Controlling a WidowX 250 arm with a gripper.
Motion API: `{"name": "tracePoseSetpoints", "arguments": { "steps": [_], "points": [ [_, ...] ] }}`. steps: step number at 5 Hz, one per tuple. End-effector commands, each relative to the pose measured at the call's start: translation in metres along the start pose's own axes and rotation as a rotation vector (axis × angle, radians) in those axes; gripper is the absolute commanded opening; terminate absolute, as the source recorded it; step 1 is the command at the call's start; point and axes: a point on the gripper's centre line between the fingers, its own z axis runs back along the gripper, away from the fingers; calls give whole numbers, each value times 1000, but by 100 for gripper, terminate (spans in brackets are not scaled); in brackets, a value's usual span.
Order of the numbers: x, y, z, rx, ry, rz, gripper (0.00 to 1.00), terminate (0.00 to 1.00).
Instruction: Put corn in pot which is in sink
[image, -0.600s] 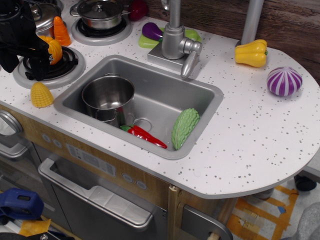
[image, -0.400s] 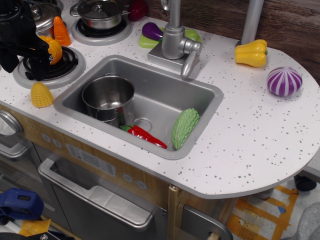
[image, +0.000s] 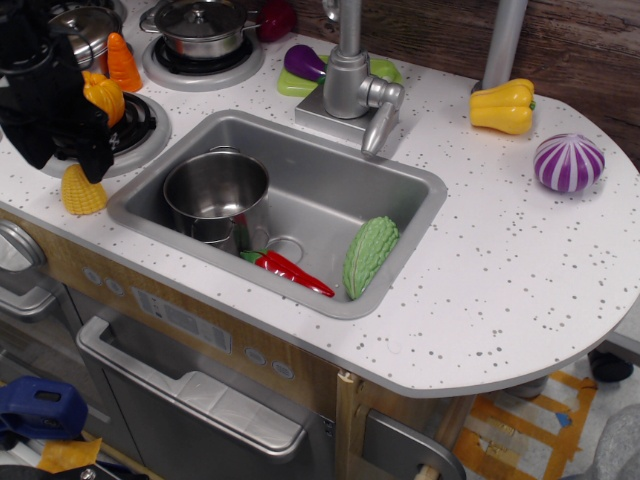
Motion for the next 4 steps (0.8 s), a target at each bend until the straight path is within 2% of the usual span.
{"name": "tracePoseSetpoints", "arguments": {
  "steps": [1,3,4],
  "points": [
    [4,10,-3,4,-41,6,100,0],
    [1,6,-14,-35,-51,44,100,0],
    [3,7,-17,-63,-52,53,0,0]
  ]
}}
